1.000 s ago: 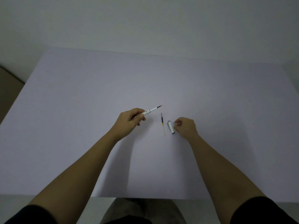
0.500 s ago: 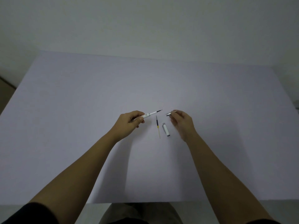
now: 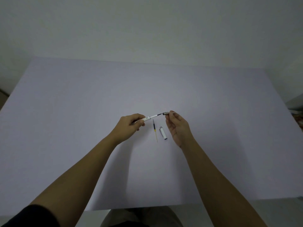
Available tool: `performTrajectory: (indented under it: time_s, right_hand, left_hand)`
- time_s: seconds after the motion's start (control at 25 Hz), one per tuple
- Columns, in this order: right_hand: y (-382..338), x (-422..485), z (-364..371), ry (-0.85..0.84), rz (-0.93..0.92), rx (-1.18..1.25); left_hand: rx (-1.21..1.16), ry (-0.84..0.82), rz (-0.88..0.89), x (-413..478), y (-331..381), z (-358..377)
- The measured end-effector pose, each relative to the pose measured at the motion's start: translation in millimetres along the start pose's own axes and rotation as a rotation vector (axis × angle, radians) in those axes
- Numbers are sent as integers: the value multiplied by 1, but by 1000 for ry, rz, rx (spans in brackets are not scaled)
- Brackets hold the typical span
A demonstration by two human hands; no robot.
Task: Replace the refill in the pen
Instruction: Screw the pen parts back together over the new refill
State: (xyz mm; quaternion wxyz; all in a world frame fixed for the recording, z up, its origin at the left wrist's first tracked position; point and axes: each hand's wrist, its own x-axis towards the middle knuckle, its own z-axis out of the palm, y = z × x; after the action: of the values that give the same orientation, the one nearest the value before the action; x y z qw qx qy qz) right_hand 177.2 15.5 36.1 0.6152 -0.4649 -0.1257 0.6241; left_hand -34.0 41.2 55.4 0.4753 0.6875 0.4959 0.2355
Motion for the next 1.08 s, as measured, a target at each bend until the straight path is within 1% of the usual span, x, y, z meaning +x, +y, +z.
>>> performTrajectory:
  time_s: [0.12,0.24,0.32,0.44,0.52,0.6,0.68,0.84,0.92,1.0,1.08]
  right_hand:
    - [-1,-2,2,-30,-5,2]
    - [-2,-3,2,-52,-17,-51]
    - [-2,-6,2,-83,-34,-132]
    - [-1,-10,1,-143,-77,-326]
    - [-1,-12,0,-161,-93,-451]
    - [0,-13,-2,-166,-94,-515]
    - [0,-14,-3,-173,-88,-519]
    - [5,-20,1,-240,-70,-496]
    - [5,-23,4,-248,-123,-587]
    - [0,-24,6,-253,-229,-762]
    - [-4,-27,7,-222,-345,-958]
  left_hand:
    - [-4,-2,-8,0,0,1]
    - [10,-2,-11,-1,2,2]
    - [27,-9,-9,-1,3,1]
    - [56,-22,-1,-2,4,0]
    - [73,-25,8,-3,4,-1]
    - [80,-28,7,-5,4,-1]
    - [84,-37,4,-7,4,-1]
    - [71,-61,23,-7,10,0]
    - [99,-57,54,-8,11,0]
    - [124,-51,60,-9,10,-2]
    - [142,-51,64,-11,8,-4]
